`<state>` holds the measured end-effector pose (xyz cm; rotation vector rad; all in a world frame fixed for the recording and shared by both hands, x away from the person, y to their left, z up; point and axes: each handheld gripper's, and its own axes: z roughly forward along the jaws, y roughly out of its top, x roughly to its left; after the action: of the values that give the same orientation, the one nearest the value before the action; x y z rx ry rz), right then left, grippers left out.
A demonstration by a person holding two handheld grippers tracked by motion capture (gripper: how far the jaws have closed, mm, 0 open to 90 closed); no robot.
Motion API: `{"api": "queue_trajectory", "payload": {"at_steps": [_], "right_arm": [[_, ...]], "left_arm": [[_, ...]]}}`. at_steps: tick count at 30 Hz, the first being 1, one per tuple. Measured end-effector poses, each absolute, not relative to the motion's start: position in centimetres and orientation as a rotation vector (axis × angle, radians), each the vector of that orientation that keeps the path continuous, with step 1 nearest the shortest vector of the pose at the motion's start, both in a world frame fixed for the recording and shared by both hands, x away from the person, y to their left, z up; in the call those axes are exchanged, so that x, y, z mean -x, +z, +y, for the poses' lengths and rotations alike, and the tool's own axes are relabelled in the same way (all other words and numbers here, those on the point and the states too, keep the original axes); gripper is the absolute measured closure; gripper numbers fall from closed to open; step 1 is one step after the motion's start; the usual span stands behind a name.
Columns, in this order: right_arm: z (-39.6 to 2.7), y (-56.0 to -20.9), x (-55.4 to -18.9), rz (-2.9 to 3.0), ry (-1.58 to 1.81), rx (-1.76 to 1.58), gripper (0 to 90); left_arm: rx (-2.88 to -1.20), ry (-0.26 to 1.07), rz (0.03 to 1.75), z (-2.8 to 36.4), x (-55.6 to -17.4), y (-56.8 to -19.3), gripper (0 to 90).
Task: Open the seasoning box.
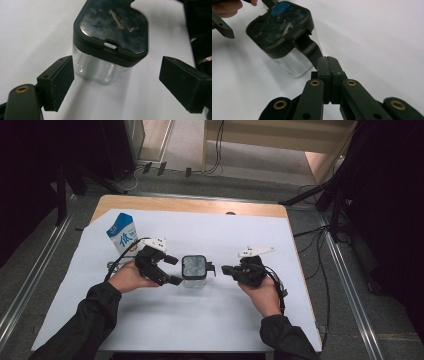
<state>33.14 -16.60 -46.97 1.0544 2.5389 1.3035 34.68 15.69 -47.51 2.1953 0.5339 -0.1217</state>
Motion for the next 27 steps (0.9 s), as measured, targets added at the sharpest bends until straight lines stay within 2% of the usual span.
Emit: {"api": "queue_trajectory", "payload": {"at_steps": [5, 19, 27], "right_arm": [[-16.1, -47.6, -33.9, 2.556, 1.313, -1.072, 90.0], [-15.1, -48.2, -33.8, 2.55, 1.357, -1.104, 90.0], [-15.2, -48.5, -33.7, 2.548, 1.349, -1.122, 90.0]], "left_arm": [[-2.206, -0.136, 0.518, 14.5, -35.1, -47.9, 12.9], [-2.191, -0.031, 0.483, 13.4, -35.3, -48.9, 13.6], [-2.185, -0.024, 0.492, 12.7, -35.4, -49.3, 11.3]]}}
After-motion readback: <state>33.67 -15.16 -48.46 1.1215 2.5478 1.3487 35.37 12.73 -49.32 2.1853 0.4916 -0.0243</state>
